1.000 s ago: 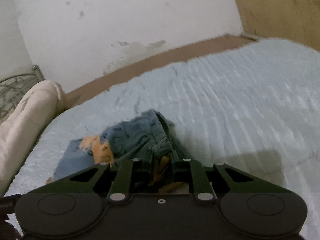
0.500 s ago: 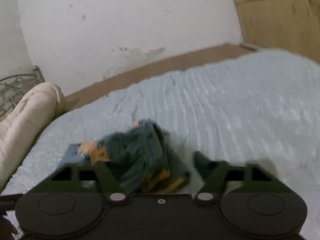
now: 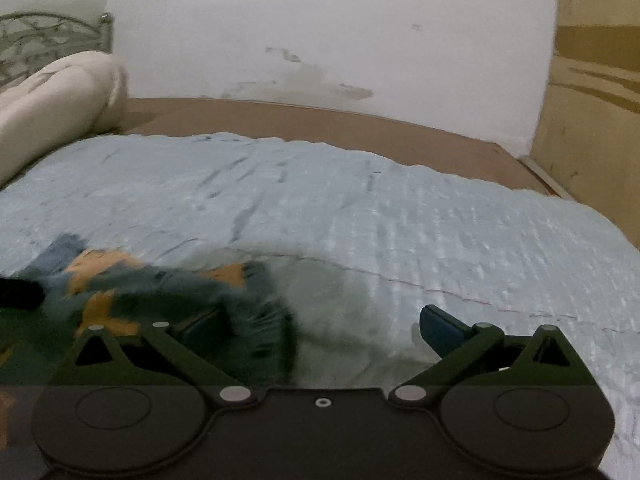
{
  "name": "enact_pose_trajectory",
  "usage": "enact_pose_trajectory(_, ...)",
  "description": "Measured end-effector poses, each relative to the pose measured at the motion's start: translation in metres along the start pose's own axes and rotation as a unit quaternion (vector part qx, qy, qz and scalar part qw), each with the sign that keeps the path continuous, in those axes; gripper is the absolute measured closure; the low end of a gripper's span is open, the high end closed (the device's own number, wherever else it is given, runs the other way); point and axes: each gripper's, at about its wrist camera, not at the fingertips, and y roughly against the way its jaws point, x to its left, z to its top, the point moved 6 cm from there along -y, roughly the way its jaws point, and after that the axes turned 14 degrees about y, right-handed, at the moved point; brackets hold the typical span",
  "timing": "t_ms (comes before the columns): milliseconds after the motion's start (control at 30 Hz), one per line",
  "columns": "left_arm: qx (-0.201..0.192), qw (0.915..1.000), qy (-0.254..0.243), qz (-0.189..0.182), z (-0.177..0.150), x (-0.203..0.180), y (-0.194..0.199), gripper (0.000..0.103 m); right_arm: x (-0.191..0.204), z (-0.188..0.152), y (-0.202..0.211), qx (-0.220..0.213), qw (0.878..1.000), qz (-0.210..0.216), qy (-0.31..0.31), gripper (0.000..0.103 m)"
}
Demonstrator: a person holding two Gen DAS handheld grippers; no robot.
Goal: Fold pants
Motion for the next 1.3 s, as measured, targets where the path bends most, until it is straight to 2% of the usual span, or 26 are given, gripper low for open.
enact_pose_trajectory(167, 0.009, 0.9997, 0.02, -0.01, -0.004, 0.0, -0.009, 0.0, -0.011, 0.002, -0.013, 0.007, 1.0, 0.003, -0.027, 0.001)
enact_pose_trajectory(333, 0.014, 0.9988, 0.035, -0.031, -0.01, 0.004, 0.011, 0.0, -0.001, 0.001, 0.026, -0.027, 0.998, 0.031, -0.037, 0.001)
enact_pose_trajectory(400, 0.017, 0.9986, 0.031, -0.039, -0.018, 0.0, 0.019, 0.0, 0.008, -0.004, 0.038, -0.025, 0.999, 0.035, -0.029, 0.001)
enact_pose_trajectory(567, 0.031, 0.9988, 0.008, -0.038, -0.047, -0.011, 0.034, 0.0, 0.02, -0.031, 0.053, 0.007, 1.0, 0.024, -0.016, 0.001)
enact_pose_trajectory(833, 0.033, 0.9992, -0.001, -0.024, -0.071, -0.014, 0.057, 0.001, 0.018, -0.058, 0.072, 0.043, 0.998, 0.0, -0.051, 0.001)
enact_pose_trajectory(1133, 0.036, 0.9992, 0.005, -0.018, -0.08, -0.008, 0.078, 0.001, 0.027, -0.084, 0.097, 0.067, 0.995, -0.037, -0.06, 0.001)
enact_pose_trajectory(1300, 0.046, 0.9987, 0.0, -0.024, -0.09, -0.005, 0.09, 0.0, 0.031, -0.096, 0.115, 0.061, 0.994, -0.041, -0.083, 0.001)
